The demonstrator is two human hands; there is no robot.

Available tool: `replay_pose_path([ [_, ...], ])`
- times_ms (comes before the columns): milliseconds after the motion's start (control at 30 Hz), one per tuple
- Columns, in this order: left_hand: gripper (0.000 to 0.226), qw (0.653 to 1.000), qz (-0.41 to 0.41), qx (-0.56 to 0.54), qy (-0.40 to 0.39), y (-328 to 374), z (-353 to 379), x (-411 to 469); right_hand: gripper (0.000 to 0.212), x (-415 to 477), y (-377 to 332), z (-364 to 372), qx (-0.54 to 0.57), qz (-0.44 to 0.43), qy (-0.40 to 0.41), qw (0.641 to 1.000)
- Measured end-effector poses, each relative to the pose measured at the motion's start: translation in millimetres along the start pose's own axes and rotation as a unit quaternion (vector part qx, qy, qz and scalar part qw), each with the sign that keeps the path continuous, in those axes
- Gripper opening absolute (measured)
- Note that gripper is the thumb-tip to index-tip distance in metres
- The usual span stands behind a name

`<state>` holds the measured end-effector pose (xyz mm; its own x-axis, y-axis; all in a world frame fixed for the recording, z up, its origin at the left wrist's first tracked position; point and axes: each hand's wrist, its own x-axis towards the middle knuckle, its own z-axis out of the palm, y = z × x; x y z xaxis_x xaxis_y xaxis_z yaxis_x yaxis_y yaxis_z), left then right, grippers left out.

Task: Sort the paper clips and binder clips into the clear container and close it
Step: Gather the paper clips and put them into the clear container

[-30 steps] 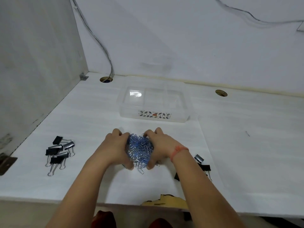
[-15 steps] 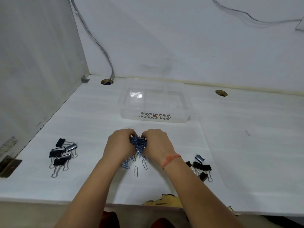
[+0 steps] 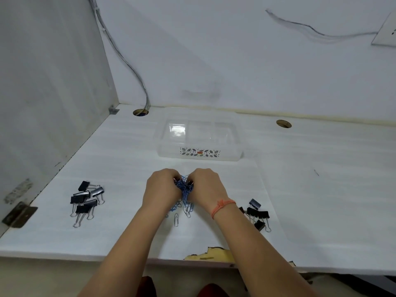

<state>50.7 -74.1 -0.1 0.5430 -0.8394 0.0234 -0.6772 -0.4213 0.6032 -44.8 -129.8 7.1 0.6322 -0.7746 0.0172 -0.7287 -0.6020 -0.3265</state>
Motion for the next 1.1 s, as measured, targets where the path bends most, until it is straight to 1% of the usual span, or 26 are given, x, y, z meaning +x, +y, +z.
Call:
replay_pose_path([
  [67, 0.026, 1.000, 0.001, -0.003, 0.002, 4, -2, 0, 0.007, 0, 1, -4, 0.007, 0.007, 0.001, 1.000],
  [133, 0.028, 1.000, 0.008, -0.005, 0.006, 12, -8, 3, 0.014, 1, 3, -16, 0.017, 0.007, 0.007, 1.000],
  [233, 0.031, 1.000, 0.020, -0.012, -0.002, 26, -22, 13, 0.018, 7, 3, -41, 0.022, -0.006, 0.007, 1.000],
  [300, 0.029, 0.999, 0.030, -0.028, -0.010, 39, -33, 22, 0.018, 13, 5, -61, 0.031, -0.009, 0.014, 0.999],
  [467, 0.023, 0.993, 0.028, -0.106, -0.036, 75, -59, 65, 0.015, 47, 11, -110, 0.041, 0.004, 0.032, 0.999],
  [533, 0.024, 0.987, 0.019, -0.149, -0.054, 85, -65, 87, 0.015, 67, 15, -124, 0.057, 0.017, 0.028, 0.998],
  [600, 0.024, 0.984, 0.012, -0.165, -0.068, 93, -68, 112, 0.015, 90, 19, -134, 0.075, 0.034, 0.019, 0.996],
  [833, 0.021, 0.978, -0.035, -0.164, -0.121, 99, -44, 184, 0.020, 164, 40, -120, 0.081, 0.090, -0.038, 0.992],
  [967, 0.023, 0.974, -0.062, -0.142, -0.163, 90, -26, 196, 0.012, 175, 44, -101, 0.105, 0.126, -0.113, 0.980],
  [1033, 0.021, 0.974, -0.073, -0.135, -0.166, 88, -23, 198, 0.016, 178, 45, -95, 0.132, 0.144, -0.134, 0.972],
  [1100, 0.023, 0.975, -0.087, -0.131, -0.154, 87, -23, 197, 0.014, 181, 48, -93, 0.154, 0.165, -0.131, 0.965],
])
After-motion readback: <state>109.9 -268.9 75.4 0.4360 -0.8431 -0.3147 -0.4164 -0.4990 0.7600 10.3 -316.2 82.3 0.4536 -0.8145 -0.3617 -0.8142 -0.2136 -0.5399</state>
